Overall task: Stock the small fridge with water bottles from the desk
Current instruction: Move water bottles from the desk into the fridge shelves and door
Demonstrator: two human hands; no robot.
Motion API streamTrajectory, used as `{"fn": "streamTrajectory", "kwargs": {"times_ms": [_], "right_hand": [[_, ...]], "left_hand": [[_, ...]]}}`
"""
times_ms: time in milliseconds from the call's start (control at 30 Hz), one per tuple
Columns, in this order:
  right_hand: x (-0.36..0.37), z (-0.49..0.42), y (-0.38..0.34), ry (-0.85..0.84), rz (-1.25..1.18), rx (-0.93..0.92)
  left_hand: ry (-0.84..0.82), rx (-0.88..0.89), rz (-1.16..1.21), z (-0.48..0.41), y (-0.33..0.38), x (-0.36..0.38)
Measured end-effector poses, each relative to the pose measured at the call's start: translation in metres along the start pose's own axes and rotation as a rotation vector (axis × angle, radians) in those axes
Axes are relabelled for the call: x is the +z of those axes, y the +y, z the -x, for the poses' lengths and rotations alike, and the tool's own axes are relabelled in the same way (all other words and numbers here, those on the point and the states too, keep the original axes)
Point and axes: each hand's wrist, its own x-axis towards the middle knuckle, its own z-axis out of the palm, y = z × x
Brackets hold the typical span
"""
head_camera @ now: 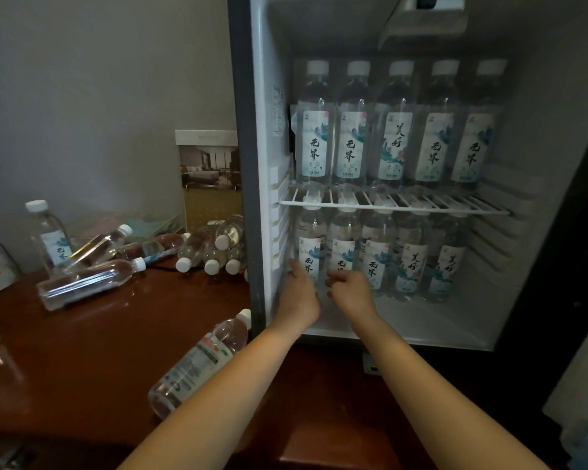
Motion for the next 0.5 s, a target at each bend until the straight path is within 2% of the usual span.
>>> {"fn": "streamTrajectory", "kwargs": {"times_ms": [167,300,433,500], "right_hand": [[-0.002,0.021,0.005,0.031,-0.104,0.061],[0.004,0.043,0.000,-0.017,-0.159,0.094],[0.020,0.073,-0.006,-0.157,-0.190,0.195],[0.035,0.087,-0.007,-0.251,-0.199,0.212]], "left_hand": [[-0.062,0.188,-0.061,0.055,-0.005,-0.025],[0.098,0.336,0.033,0.098,-0.035,-0.049],[0.324,0.338,-0.038,0.123,-0.075,-0.080],[0.342,0.227,-0.117,0.127,-0.093,-0.096]]}}
